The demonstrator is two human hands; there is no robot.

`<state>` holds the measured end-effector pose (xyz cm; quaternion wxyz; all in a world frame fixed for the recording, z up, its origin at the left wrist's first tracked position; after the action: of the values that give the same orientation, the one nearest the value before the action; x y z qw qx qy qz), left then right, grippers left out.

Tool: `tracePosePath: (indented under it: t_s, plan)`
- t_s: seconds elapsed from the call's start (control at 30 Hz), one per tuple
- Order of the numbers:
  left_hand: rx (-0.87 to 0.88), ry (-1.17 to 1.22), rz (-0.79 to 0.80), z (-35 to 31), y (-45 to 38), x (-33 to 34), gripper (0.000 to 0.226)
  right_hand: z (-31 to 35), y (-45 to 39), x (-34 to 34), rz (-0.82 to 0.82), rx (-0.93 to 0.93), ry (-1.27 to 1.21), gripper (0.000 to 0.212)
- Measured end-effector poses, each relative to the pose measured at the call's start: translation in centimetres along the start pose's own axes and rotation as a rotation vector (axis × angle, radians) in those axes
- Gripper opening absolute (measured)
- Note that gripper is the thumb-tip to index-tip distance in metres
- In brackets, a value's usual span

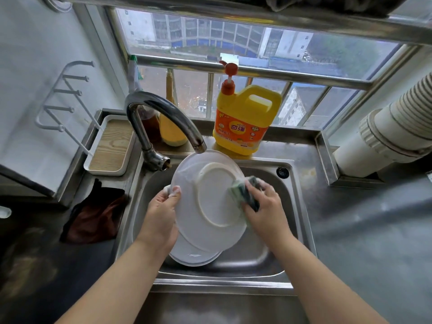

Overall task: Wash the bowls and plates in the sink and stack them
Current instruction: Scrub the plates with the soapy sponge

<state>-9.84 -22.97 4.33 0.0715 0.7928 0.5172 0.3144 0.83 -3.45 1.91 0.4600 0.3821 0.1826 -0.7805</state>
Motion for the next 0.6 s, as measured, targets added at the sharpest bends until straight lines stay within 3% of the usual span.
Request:
tracePosePath:
  t_s: [0.1, 0.2, 0.37, 0.6]
  plan:
    - [-0.006, -0.02, 0.018, 0.4, 0.1, 1.0, 0.025, 4.3, -1.8, 0.0, -0.029, -0.058, -0.055, 0.051]
    - [0.013, 0.027, -0.003, 0.3, -0.2, 0.8, 0.023, 8.0, -0.6, 1.4, 0.043, -0.202, -0.075, 0.051]
    - [0.06, 0.003, 0.021, -0.2, 0.0, 0.6, 0.026, 8.4, 0.1, 2.2, 0.034, -0.298, -0.063, 0.052]
    - [0.086, -0.026, 0.095, -0.3, 0.5, 0.6, 0.028, 4.6, -4.2, 0.0, 0.005, 0.14, -0.18, 0.052]
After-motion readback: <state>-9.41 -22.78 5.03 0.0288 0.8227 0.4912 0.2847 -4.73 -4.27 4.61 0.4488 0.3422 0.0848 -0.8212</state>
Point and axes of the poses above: each hand's wrist, its own y-axis away from the middle knuckle, its own x-axis out of the palm, z = x × y, the point moved 3 cm from there along -y, towards the middle knuckle, and after that the axes turned 5 degrees about z, right-handed, at the moved point
